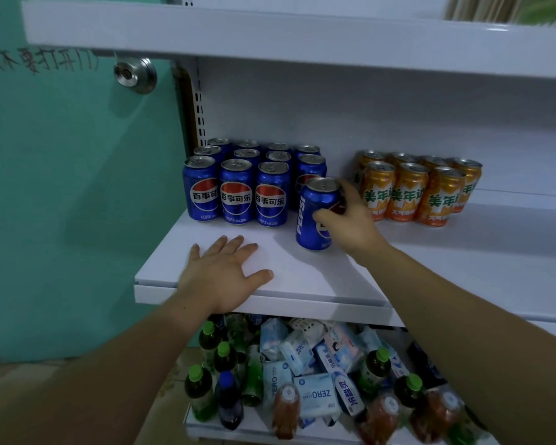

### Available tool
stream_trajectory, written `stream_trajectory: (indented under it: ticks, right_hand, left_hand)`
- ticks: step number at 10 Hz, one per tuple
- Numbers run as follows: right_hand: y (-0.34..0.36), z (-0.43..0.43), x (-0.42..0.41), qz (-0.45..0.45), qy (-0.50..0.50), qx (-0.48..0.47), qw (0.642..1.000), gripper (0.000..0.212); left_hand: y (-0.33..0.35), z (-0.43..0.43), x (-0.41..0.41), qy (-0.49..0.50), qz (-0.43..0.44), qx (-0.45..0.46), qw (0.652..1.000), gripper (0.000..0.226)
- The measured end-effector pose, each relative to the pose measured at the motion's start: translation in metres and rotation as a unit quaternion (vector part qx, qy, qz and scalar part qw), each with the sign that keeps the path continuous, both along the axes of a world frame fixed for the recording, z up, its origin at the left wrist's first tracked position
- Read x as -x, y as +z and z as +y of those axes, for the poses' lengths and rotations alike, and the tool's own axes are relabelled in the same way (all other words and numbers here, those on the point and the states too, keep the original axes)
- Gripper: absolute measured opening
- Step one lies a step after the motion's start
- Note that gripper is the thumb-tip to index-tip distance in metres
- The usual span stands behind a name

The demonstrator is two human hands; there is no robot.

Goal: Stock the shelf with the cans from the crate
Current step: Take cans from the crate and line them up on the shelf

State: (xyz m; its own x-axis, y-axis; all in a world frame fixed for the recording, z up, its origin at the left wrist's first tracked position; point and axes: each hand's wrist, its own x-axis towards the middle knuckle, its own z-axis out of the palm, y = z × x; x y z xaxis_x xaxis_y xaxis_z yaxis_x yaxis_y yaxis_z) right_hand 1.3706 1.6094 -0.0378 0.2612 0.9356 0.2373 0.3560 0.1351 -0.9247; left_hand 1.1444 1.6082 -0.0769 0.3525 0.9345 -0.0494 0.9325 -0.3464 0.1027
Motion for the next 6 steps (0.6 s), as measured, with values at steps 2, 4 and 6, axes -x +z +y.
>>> stream_trajectory:
  ticks: [2, 4, 6]
  right_hand:
    - [-0.009, 0.01, 0.006, -0.089, -0.066, -0.01, 0.994, 0.071]
    - [-0.008, 0.032, 0.01, -0.117, -0.077, -0.004, 0.99, 0.079]
    - [-0.017, 0.033, 0.006, -0.113, -0.058, -0.026, 0.992, 0.081]
  left_hand:
    - [0.0, 0.001, 0.0, -0.002, 0.003, -0.003, 1.0, 0.073]
    - [-0.001, 0.001, 0.0, -0.002, -0.002, -0.005, 1.0, 0.072]
    - [-0.003, 0.002, 0.0, -0.003, -0.01, -0.013, 1.0, 0.072]
